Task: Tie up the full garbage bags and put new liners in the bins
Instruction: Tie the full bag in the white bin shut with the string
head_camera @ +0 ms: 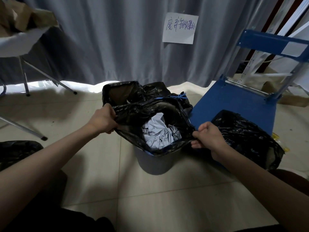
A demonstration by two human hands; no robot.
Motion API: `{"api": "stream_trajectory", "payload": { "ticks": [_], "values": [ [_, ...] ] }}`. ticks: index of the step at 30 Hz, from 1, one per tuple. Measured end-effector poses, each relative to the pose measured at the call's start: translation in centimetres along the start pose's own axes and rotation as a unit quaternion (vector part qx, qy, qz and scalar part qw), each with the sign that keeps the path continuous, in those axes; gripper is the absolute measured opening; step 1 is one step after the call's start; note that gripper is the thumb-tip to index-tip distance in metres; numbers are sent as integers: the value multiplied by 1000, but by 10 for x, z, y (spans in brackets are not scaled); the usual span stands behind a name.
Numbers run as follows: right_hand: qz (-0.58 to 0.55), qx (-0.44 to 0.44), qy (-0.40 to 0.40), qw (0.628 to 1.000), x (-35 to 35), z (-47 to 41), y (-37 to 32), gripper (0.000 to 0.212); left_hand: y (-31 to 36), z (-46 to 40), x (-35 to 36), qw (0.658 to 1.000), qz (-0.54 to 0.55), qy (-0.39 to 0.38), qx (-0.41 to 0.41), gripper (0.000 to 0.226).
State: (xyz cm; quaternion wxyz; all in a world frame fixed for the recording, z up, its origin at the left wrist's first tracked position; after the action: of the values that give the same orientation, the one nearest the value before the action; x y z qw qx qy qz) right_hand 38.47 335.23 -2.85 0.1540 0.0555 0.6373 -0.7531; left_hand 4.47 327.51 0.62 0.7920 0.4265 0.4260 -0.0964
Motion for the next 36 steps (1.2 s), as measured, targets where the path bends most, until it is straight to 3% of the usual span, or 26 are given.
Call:
{"api": "stream_trajectory", "payload": {
  "ticks": [3, 5, 8, 11, 13, 15, 16, 17, 20, 22, 25, 27, 32, 36],
  "values": [
    [-22, -24, 12, 999, 0, 3, -5, 24, 10, 2, -3, 988, -86, 96, 89, 48],
    [-55, -35, -3, 998, 5, 3, -8, 18, 26, 14, 5, 971, -87, 113, 191, 47],
    [-56, -55, -43, 996, 13, 3, -12, 14, 51, 40, 30, 942, -76, -2, 326, 34],
    [13, -120, -88, 989, 20, 3, -15, 37, 59, 56, 63, 920, -167, -105, 337, 33],
    [187, -240, -120, 945, 21, 6, -22, 38, 60, 62, 79, 913, -208, -125, 330, 31],
    [386, -343, -173, 839, 30, 13, -24, 33, 60, 65, 89, 909, -222, -137, 325, 29],
    [433, -359, -191, 804, 34, 16, -24, 31, 61, 66, 92, 907, -229, -138, 325, 29],
    [448, -356, -202, 795, 38, 18, -24, 26, 62, 67, 95, 904, -238, -136, 328, 31],
    [383, -351, -202, 830, 42, 15, -28, 10, 61, 70, 102, 888, -284, -100, 347, 43],
    [325, -354, -168, 861, 39, 6, -30, 13, 59, 71, 106, 883, -292, -72, 360, 46],
    [303, -345, -114, 881, 31, -4, -31, 17, 57, 71, 103, 900, -247, -71, 353, 28],
    [317, -344, -114, 877, 28, -7, -31, 14, 54, 65, 98, 914, -220, -84, 331, 15],
    [380, -360, -221, 823, 35, -5, -26, 12, 44, 51, 84, 917, -225, -87, 318, 21],
    [399, -333, -225, 824, 31, -9, -26, 5, 39, 41, 69, 922, -233, -85, 297, 22]
  ]
}}
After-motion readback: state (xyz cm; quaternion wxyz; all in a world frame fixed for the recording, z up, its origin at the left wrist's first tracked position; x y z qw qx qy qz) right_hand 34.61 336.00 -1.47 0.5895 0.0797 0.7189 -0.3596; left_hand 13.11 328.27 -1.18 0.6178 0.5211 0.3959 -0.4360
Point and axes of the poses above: each hand's wrist, its own z-axis away from the middle knuckle, its own x-axis out of the palm, y = z × x, the point moved 4 cm from there along -z, towards the middle knuckle, and after that the axes turned 11 degrees about -x, right-handed, at the moved point
